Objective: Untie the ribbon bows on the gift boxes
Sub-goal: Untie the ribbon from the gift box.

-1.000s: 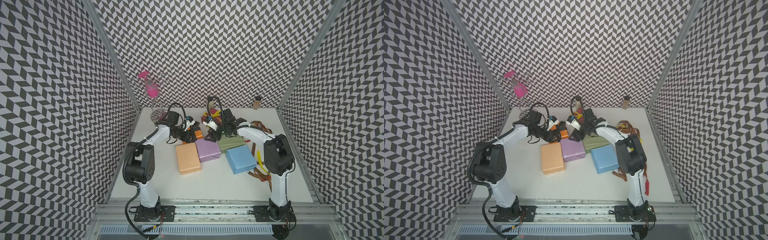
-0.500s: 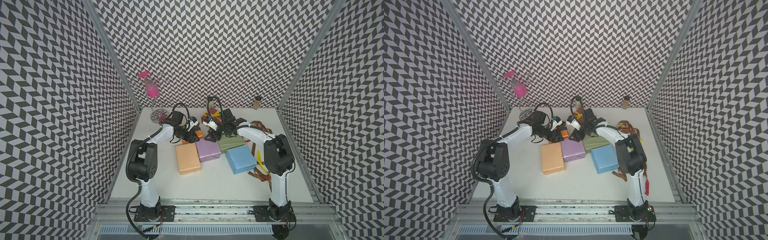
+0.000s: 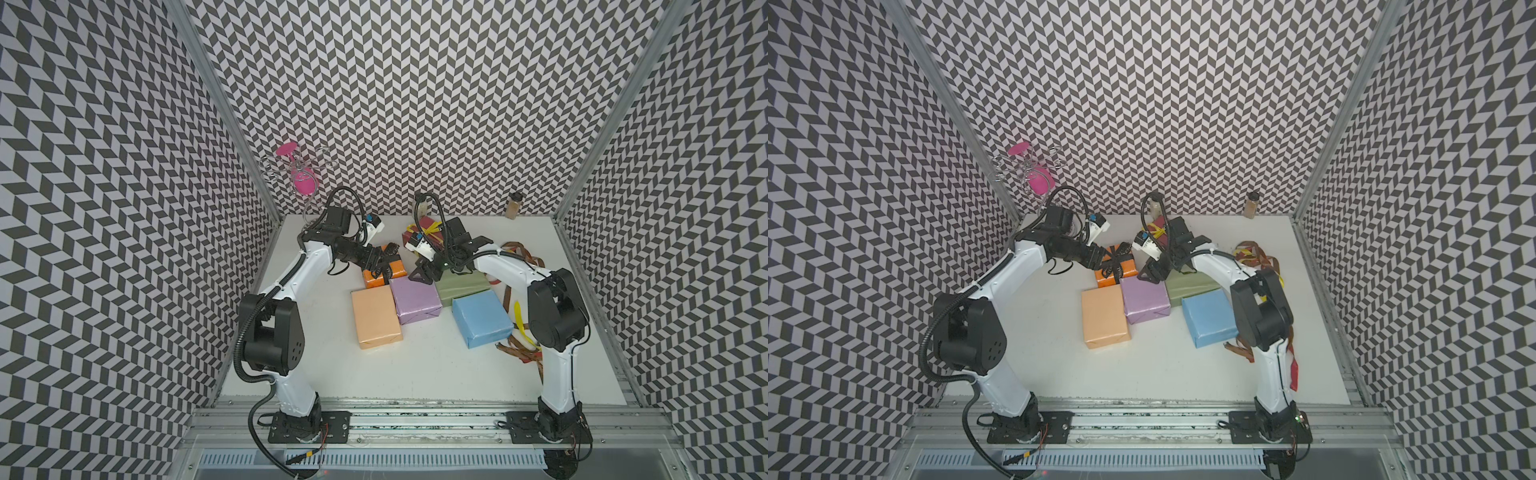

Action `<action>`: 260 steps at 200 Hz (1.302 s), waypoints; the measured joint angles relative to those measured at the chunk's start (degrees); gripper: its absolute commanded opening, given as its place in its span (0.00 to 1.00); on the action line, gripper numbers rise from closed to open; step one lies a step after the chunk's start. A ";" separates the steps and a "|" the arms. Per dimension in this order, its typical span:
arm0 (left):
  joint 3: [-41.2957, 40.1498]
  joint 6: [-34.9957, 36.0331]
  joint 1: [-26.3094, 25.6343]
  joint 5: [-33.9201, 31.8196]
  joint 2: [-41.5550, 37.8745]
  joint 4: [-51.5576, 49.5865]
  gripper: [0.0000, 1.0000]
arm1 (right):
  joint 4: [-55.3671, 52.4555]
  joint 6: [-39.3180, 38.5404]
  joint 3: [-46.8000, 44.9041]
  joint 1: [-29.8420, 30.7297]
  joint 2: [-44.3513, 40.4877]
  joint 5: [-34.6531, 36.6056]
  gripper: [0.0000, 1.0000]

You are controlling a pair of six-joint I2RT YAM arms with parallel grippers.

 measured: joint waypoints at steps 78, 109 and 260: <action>-4.13 -2.27 -2.40 -0.76 3.67 1.25 0.59 | 0.20 0.00 -0.35 0.00 0.00 0.07 0.68; -4.42 -3.82 -2.99 -1.07 4.81 2.82 0.59 | 0.20 0.00 -0.35 0.00 0.00 0.24 0.68; -4.42 -7.30 -3.13 -1.57 6.84 6.82 0.47 | 0.76 0.00 -0.87 0.00 0.00 1.05 0.68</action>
